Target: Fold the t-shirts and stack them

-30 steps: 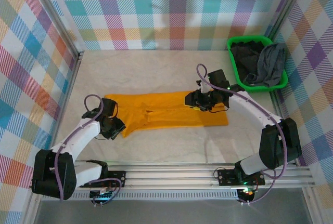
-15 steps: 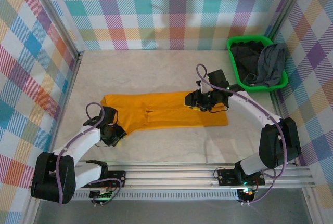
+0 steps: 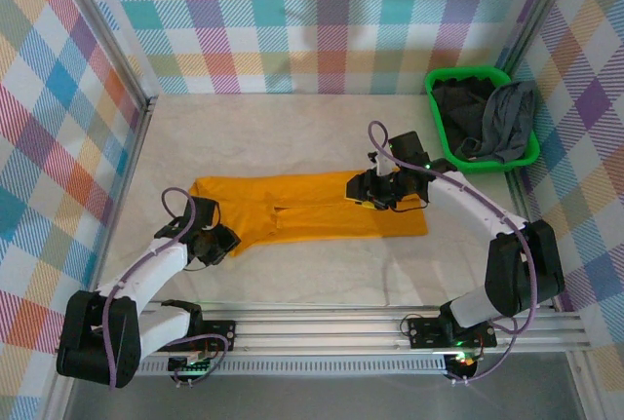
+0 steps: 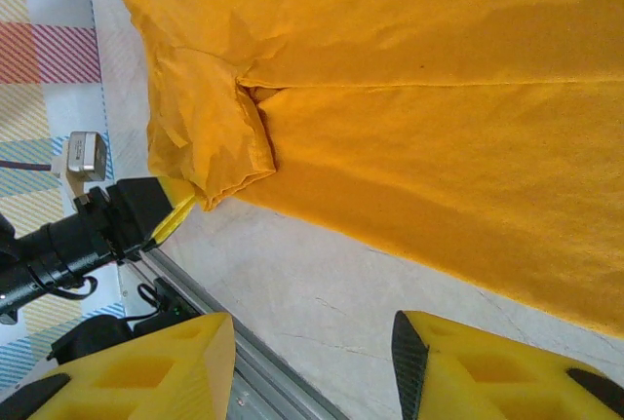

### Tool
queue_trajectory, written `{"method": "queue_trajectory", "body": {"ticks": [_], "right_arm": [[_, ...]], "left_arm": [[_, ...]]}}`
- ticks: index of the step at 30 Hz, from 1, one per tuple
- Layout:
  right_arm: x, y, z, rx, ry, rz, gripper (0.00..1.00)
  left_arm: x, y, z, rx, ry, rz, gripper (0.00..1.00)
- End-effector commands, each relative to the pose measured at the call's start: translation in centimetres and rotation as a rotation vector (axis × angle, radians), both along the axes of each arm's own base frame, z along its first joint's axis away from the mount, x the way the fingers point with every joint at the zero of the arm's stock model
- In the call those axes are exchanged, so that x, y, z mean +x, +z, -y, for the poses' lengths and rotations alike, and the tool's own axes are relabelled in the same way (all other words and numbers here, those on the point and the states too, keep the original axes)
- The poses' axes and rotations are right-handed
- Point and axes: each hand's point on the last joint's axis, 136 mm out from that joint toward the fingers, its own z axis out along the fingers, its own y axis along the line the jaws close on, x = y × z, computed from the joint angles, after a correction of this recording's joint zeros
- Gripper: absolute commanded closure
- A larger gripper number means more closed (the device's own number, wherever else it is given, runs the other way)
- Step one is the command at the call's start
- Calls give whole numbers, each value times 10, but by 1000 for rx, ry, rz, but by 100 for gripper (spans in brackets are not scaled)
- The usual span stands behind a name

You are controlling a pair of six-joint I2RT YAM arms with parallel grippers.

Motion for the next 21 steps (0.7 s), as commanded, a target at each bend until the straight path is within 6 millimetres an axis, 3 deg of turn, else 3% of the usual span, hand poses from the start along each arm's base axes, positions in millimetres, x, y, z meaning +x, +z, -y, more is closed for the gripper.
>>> {"method": "queue_trajectory", "body": {"ticks": [1, 9, 15, 21], "right_arm": [[-3, 3, -5, 27, 20, 3, 53], [-1, 5, -7, 31, 21, 8, 53], [-1, 4, -6, 27, 20, 4, 52], [-2, 4, -5, 24, 16, 6, 53]], "left_arm": [[-10, -10, -6, 37, -19, -43, 68], [-16, -14, -13, 74, -13, -66, 71], [-7, -15, -11, 68, -9, -52, 77], [1, 1, -14, 83, 12, -16, 100]]}}
